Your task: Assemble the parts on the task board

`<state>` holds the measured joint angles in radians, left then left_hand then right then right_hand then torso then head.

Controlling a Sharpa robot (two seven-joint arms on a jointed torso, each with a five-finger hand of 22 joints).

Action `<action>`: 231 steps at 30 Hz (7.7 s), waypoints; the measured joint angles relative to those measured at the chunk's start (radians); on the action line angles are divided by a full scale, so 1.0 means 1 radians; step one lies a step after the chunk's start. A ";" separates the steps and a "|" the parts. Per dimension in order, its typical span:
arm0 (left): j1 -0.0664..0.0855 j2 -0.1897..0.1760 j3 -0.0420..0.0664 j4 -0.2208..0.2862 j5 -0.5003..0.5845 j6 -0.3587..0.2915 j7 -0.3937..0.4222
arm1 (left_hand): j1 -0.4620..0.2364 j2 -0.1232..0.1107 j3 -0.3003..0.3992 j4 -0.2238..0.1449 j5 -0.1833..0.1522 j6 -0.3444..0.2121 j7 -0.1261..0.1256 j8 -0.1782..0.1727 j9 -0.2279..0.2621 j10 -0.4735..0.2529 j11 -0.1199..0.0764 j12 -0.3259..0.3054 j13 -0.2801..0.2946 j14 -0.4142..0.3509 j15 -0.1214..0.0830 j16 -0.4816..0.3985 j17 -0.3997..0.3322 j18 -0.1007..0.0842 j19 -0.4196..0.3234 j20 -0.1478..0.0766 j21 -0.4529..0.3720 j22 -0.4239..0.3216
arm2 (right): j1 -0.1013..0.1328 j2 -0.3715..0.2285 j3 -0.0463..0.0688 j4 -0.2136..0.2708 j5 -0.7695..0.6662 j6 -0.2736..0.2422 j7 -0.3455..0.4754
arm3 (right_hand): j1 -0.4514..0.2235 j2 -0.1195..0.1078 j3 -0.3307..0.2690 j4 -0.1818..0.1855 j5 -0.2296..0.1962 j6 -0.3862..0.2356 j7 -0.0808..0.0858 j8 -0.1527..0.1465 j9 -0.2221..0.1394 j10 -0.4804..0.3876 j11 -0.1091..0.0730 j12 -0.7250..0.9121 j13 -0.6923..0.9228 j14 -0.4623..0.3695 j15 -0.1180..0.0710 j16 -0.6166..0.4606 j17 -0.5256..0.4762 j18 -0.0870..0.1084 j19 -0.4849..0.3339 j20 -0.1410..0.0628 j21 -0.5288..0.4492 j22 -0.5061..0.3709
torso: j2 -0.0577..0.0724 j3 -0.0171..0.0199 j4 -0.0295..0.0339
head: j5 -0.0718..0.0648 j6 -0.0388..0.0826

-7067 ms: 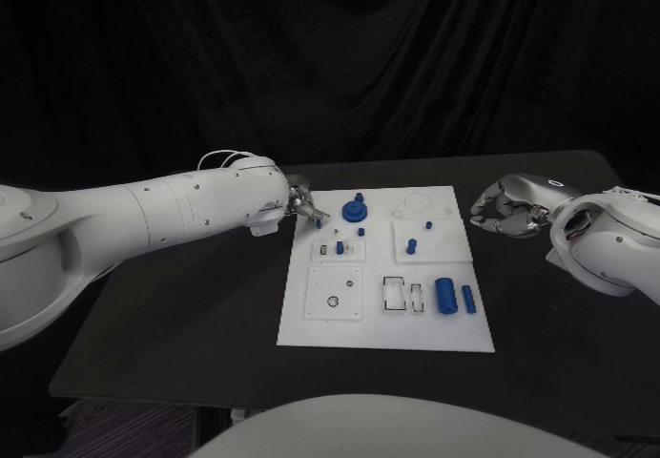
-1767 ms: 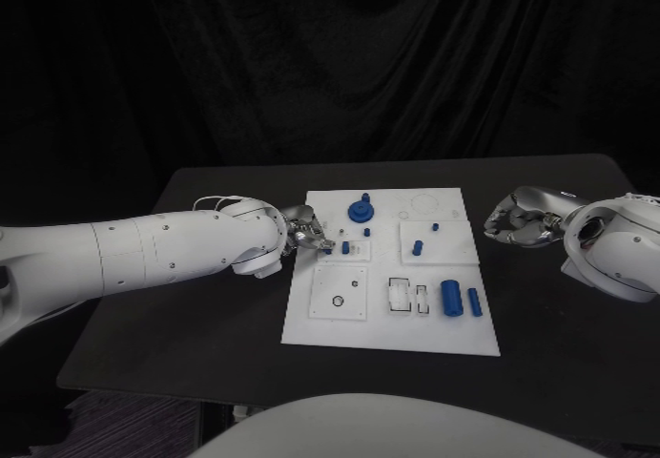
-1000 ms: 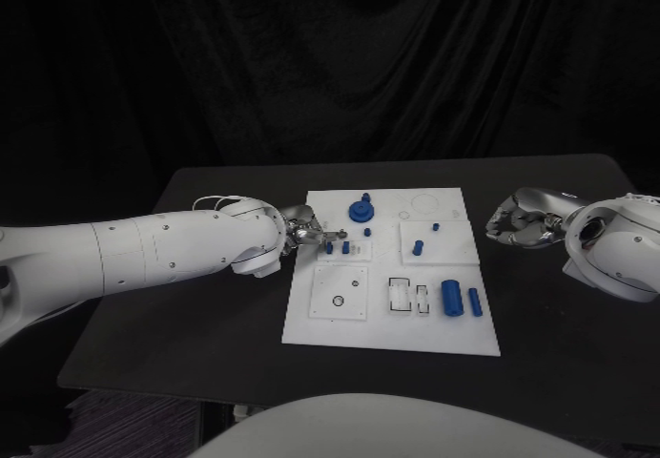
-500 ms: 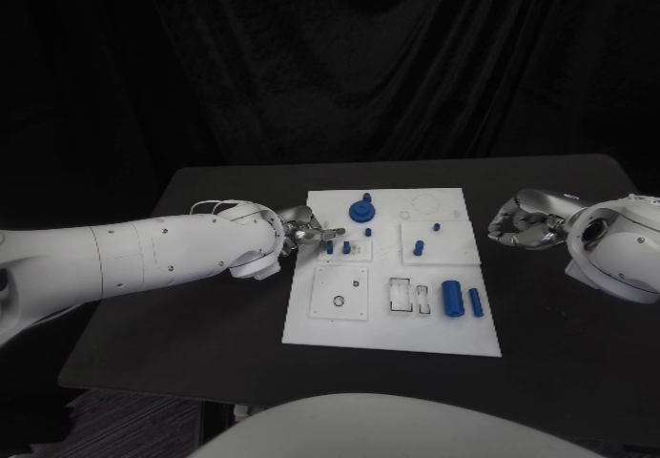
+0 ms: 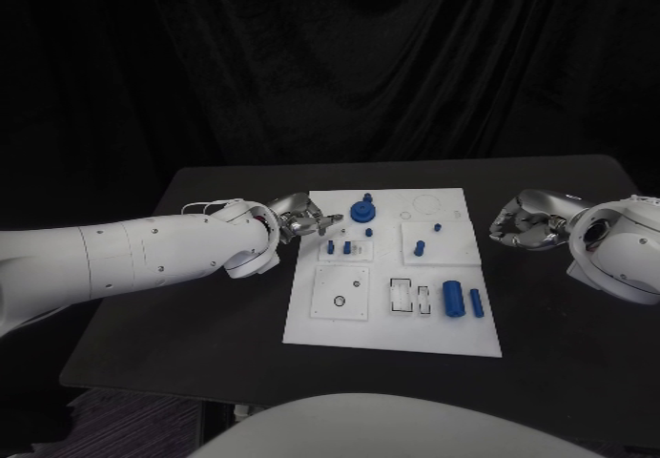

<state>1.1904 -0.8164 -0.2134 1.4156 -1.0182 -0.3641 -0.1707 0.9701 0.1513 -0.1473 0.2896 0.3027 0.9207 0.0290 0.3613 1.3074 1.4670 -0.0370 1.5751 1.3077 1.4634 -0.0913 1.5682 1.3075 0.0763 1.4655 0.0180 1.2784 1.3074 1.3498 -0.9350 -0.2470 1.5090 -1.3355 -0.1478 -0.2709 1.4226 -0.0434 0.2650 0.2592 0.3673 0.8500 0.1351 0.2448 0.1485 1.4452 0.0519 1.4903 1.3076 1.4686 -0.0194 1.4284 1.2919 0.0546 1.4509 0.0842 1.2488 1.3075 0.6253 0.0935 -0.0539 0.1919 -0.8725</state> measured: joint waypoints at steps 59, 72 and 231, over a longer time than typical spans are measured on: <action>0.137 0.206 0.002 -0.262 0.249 0.622 -0.336 | 0.217 -0.048 0.086 -0.105 -0.019 0.010 0.012 -0.112 -0.068 -0.004 0.004 0.000 0.000 0.004 0.004 0.000 0.000 0.000 0.000 0.000 0.003 0.000 | 0.000 0.009 0.000 0.000 0.000 -0.002 -0.005 | 0.000 0.000 0.000 0.000 0.000 0.000 0.000 0.000 0.000 0.000 0.000 0.000 0.000 0.000 0.000 0.000 0.003 0.000 0.000 0.000 0.000 0.000 | 0.002 -0.0020 0.0012 | -0.012 0.000; 0.133 0.210 0.002 -0.267 0.250 0.633 -0.346 | 0.226 -0.049 0.100 -0.119 -0.010 0.010 0.012 -0.112 -0.061 -0.004 0.004 0.000 0.000 0.004 0.004 0.000 0.000 0.000 0.000 0.000 0.003 0.000 | 0.000 0.009 0.000 0.000 0.000 -0.001 -0.006 | 0.000 0.000 0.000 0.000 0.000 0.000 0.000 0.000 0.000 0.000 0.000 0.000 0.000 0.000 0.000 0.000 0.003 0.000 0.000 0.000 0.000 0.000 | 0.001 -0.0020 0.0020 | -0.012 0.000; -0.058 0.000 0.012 0.032 0.065 0.061 -0.094 | -0.025 -0.192 0.617 -0.291 0.226 0.010 0.001 -0.108 0.000 0.000 0.000 0.000 0.000 0.004 0.004 0.000 0.000 0.000 0.000 0.000 -0.009 0.000 | 0.000 -0.004 0.000 0.004 0.001 0.035 -0.035 | 0.004 0.004 0.003 -0.003 0.000 0.007 0.000 0.004 0.002 -0.018 -0.004 -0.015 0.000 0.000 0.000 -0.011 -0.015 0.016 -0.007 0.000 -0.021 0.000 | 0.002 -0.0017 0.0021 | -0.030 0.000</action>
<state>1.1328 -0.8164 -0.2014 1.4473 -0.9530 -0.3026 -0.2649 0.9456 -0.0404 0.4695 -0.0018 0.5283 0.9309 0.0304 0.2529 1.3073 1.4669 -0.0369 1.5751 1.3077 1.4670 -0.0875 1.5682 1.3075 0.0763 1.4654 0.0182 1.2697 1.3074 1.3498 -0.9393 -0.2474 1.5128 -1.3349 -0.1128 -0.3064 1.4265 -0.0394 0.2678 0.2564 0.3673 0.8571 0.1351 0.2487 0.1506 1.4273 0.0483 1.4750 1.3074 1.4686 -0.0194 1.4170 1.2772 0.0703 1.4437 0.0841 1.2274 1.3073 0.6269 0.0918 -0.0518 0.1615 -0.8725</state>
